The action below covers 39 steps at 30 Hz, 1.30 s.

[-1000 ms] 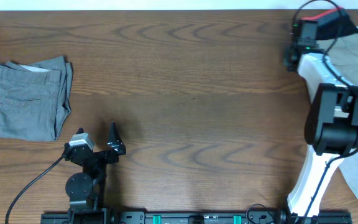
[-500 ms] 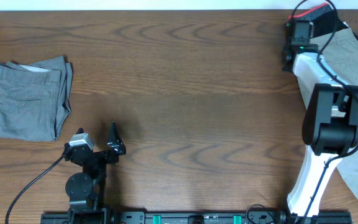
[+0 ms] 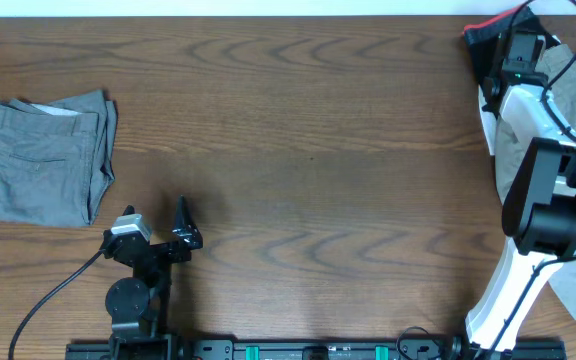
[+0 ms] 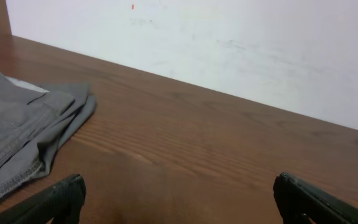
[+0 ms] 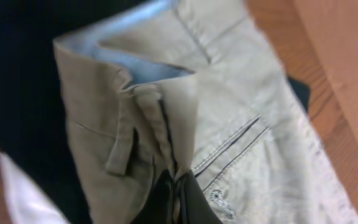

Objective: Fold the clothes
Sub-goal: 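Grasp the khaki trousers' waistband corner with the right gripper, then drag the khaki trousers leftward to the table center with the right gripper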

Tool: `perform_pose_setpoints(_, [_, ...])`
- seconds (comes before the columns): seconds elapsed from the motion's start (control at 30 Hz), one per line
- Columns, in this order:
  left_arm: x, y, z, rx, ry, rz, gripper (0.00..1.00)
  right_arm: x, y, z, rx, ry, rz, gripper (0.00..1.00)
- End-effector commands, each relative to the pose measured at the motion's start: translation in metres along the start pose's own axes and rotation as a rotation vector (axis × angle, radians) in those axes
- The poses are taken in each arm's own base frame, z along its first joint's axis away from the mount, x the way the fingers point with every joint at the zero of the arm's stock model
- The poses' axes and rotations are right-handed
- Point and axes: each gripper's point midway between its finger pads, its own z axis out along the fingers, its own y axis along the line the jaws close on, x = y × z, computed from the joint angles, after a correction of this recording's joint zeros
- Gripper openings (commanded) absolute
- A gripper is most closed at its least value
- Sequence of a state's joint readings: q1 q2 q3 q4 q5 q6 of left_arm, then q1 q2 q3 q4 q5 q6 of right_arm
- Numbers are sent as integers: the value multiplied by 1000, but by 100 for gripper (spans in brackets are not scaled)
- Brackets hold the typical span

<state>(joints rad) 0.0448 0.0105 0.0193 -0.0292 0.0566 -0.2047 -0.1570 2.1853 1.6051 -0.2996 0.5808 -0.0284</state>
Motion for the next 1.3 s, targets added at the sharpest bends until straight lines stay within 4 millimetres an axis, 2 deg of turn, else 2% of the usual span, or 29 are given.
perform_pose_setpoints(0.0, [15,4,1,-9,45,12,98,-43,1,-46,-81,-110,59,1])
perform_pose_setpoints(0.17, [15,4,1,-9,45,12,98,-51,35,-74,-254,-137,31,1])
perform_pose_setpoints(0.43, [15,4,1,-10,46,12,98,-41,85,-103,-379,-124,-43,1])
perform_pose_setpoints(0.73, [15,4,1,-9,45,13,98,-28,144,-147,-497,-129,-119,1])
perform_pose_setpoints(0.9, [15,4,1,-9,45,12,98,-28,160,-171,-490,-165,-154,1])
perform_pose_setpoints(1.03, [15,4,1,-9,45,13,98,-25,181,-194,-546,-186,-186,1])
perform_pose_setpoints(1.17, [15,4,1,-9,45,12,98,-5,227,-232,-747,-172,-251,1])
perform_pose_setpoints(1.27, [15,4,1,-9,45,13,98,11,259,-264,-903,-123,-213,1])
